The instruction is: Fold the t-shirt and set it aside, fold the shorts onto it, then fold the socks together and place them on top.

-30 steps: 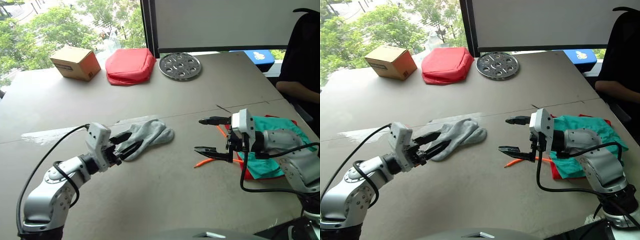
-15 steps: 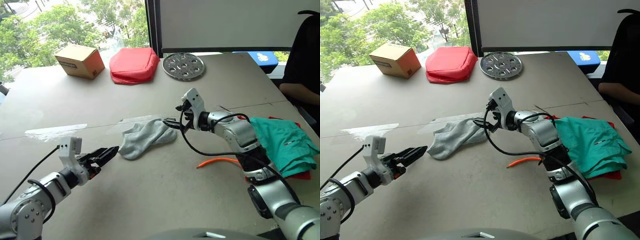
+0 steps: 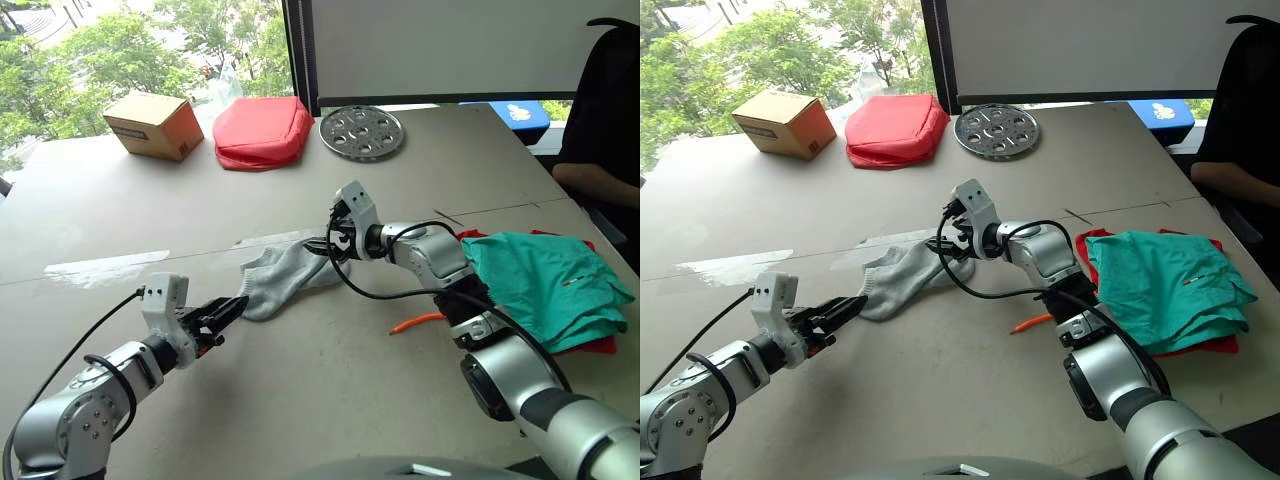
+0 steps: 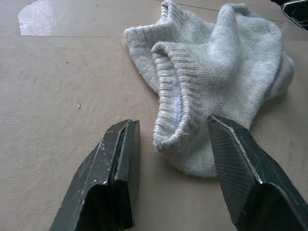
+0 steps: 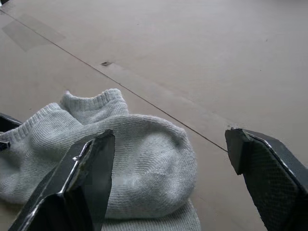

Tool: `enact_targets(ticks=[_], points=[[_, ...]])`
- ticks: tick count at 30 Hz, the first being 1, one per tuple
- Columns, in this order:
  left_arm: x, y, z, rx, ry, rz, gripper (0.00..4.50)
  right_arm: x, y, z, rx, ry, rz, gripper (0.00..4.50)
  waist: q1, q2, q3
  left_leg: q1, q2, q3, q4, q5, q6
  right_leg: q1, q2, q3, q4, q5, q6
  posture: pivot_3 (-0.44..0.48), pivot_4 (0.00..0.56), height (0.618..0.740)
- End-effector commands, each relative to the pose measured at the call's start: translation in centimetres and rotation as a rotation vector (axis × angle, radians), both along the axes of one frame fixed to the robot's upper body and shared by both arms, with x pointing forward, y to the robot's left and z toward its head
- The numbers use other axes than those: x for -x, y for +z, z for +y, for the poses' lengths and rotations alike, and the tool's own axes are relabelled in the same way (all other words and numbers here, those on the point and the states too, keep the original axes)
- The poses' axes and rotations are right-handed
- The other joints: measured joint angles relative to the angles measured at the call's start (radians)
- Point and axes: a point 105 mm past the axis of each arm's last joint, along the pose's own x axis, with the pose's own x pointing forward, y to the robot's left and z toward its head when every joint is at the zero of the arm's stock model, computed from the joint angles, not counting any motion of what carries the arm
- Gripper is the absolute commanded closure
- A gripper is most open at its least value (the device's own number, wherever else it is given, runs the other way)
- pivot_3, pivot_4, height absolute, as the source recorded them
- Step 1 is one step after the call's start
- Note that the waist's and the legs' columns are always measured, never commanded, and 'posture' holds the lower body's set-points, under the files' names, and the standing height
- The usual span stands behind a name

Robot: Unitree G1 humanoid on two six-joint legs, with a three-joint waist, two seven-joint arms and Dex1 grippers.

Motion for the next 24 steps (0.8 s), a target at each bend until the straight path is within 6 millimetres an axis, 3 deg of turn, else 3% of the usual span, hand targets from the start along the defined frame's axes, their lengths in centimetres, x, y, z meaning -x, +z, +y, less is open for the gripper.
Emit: enact_targets(ticks=[1, 2, 5, 9, 13, 16, 19, 20, 21, 23, 24], points=[[0.2, -0.8, -1.4, 0.02, -0.052, 0.008, 4.12, -0.4, 0.2, 0.8, 0.024, 0.018, -0.054, 2.41, 0.001, 0.0, 0.0, 0.0, -0.001, -0.001, 0.0, 0.0, 0.0, 0.0, -0.001, 0.0, 0.0, 0.0, 0.0, 0.0, 0.15, 0.74], [0.2, -0.8, -1.4, 0.019, -0.053, 0.006, 4.5, -0.3, -0.2, 0.9, 0.036, 0.025, -0.052, 2.96, 0.001, 0.0, 0.0, 0.0, -0.001, -0.001, 0.0, 0.0, 0.0, 0.0, -0.001, 0.0, 0.0, 0.0, 0.0, 0.0, 0.15, 0.74], [0.2, -0.6, -1.6, 0.026, -0.07, -0.008, 4.5, -0.4, -1.1, 0.9, 0.068, 0.028, -0.057, 4.36, -0.001, 0.0, 0.0, -0.001, -0.001, -0.001, 0.0, 0.0, 0.0, 0.0, -0.002, 0.001, -0.001, 0.0, 0.0, 0.0, 0.15, 0.74], [0.3, 0.3, -1.7, 0.051, -0.083, -0.046, 4.5, -0.6, -0.9, 0.2, 0.065, 0.019, -0.079, 4.46, -0.002, 0.0, 0.0, -0.001, -0.001, -0.001, 0.0, 0.0, 0.0, 0.0, -0.002, 0.0, -0.001, 0.0, 0.0, 0.0, 0.15, 0.74], [0.5, 1.6, -2.0, 0.11, -0.108, -0.098, 4.5, -0.3, 0.6, 0.1, 0.001, 0.019, -0.112, 4.46, -0.006, 0.0, 0.0, -0.001, 0.0, -0.002, -0.001, 0.0, 0.0, 0.0, -0.002, 0.0, -0.001, 0.0, 0.0, 0.0, 0.15, 0.74], [0.6, 2.7, -1.1, 0.163, -0.082, -0.122, 4.5, 0.9, 2.3, -0.2, -0.066, 0.068, -0.144, 4.46, -0.008, 0.0, 0.0, -0.001, 0.001, -0.002, -0.001, 0.0, 0.0, 0.0, -0.001, 0.0, -0.001, 0.0, 0.0, 0.0, 0.15, 0.74], [0.7, 3.2, -0.5, 0.19, -0.07, -0.119, 4.5, 1.2, 2.7, -0.8, -0.072, 0.07, -0.142, 3.65, -0.009, 0.0, 0.0, -0.001, 0.002, -0.002, -0.001, 0.0, 0.0, 0.0, -0.001, -0.001, -0.001, 0.0, 0.0, 0.0, 0.15, 0.74], [0.8, 3.0, -0.7, 0.167, -0.09, -0.108, 4.5, 1.0, 2.6, -1.0, -0.065, 0.057, -0.146, 3.11, -0.009, 0.0, 0.0, -0.001, 0.002, -0.002, -0.001, 0.0, 0.0, 0.0, -0.001, -0.001, -0.001, 0.0, 0.0, 0.0, 0.15, 0.74], [0.8, 2.9, -0.9, 0.157, -0.1, -0.104, 3.82, 0.7, 2.4, -1.3, -0.054, 0.037, -0.146, 2.68, -0.008, 0.0, 0.0, -0.001, 0.002, -0.002, -0.001, 0.0, 0.0, 0.0, -0.001, -0.001, -0.001, 0.0, 0.0, 0.0, 0.15, 0.74], [0.5, 2.7, -1.4, 0.15, -0.099, -0.106, 3.11, 0.0, 1.9, -1.7, -0.024, 0.002, -0.147, 1.79, -0.008, 0.0, 0.0, -0.001, 0.001, -0.002, -0.001, 0.0, 0.0, 0.0, -0.001, -0.001, -0.001, 0.0, 0.0, 0.0, 0.15, 0.74], [0.4, 2.6, -1.5, 0.152, -0.097, -0.107, 2.84, -0.2, 1.8, -1.8, -0.016, -0.007, -0.146, 1.75, -0.008, 0.0, 0.0, -0.001, 0.001, -0.002, -0.001, 0.0, 0.0, 0.0, -0.001, -0.001, -0.001, 0.0, 0.0, 0.0, 0.15, 0.74]])
